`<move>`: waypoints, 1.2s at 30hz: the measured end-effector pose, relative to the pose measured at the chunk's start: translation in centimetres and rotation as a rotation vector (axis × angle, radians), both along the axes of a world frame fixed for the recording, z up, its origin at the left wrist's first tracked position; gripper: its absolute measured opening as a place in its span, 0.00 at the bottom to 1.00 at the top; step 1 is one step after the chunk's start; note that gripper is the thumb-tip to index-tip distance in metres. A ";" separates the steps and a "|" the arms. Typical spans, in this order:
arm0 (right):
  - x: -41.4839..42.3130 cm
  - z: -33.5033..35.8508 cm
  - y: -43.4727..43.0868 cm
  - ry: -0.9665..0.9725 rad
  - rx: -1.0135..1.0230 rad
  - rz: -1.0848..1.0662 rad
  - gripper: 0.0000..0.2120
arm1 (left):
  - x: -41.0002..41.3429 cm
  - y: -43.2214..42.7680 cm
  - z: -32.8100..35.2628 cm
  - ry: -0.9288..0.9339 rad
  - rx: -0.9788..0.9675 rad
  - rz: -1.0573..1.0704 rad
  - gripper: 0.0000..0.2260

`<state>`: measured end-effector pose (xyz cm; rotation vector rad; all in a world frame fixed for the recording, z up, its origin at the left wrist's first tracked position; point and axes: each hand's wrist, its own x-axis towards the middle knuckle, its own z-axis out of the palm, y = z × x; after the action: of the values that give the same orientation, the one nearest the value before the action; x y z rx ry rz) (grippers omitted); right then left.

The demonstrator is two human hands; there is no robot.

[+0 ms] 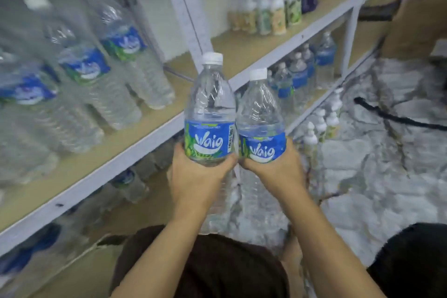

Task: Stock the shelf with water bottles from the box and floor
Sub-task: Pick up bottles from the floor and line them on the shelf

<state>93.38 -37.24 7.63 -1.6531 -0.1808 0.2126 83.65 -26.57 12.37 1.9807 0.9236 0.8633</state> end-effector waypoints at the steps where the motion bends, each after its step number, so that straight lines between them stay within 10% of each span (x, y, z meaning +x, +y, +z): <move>1: -1.0 2.1 1.5 -0.049 0.020 0.047 0.40 | -1.7 1.2 1.8 -0.040 0.013 0.038 0.30; 13: -13.8 19.9 18.9 -0.349 0.229 0.578 0.37 | -17.9 13.8 16.0 -0.422 0.142 0.472 0.32; 36: -38.2 17.5 40.4 -0.288 0.316 1.008 0.40 | -41.4 26.5 14.5 -0.372 0.208 1.042 0.31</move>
<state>55.19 3.21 25.11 -1.1473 -1.2061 0.6623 42.29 -0.02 26.90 1.3154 1.6973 1.8720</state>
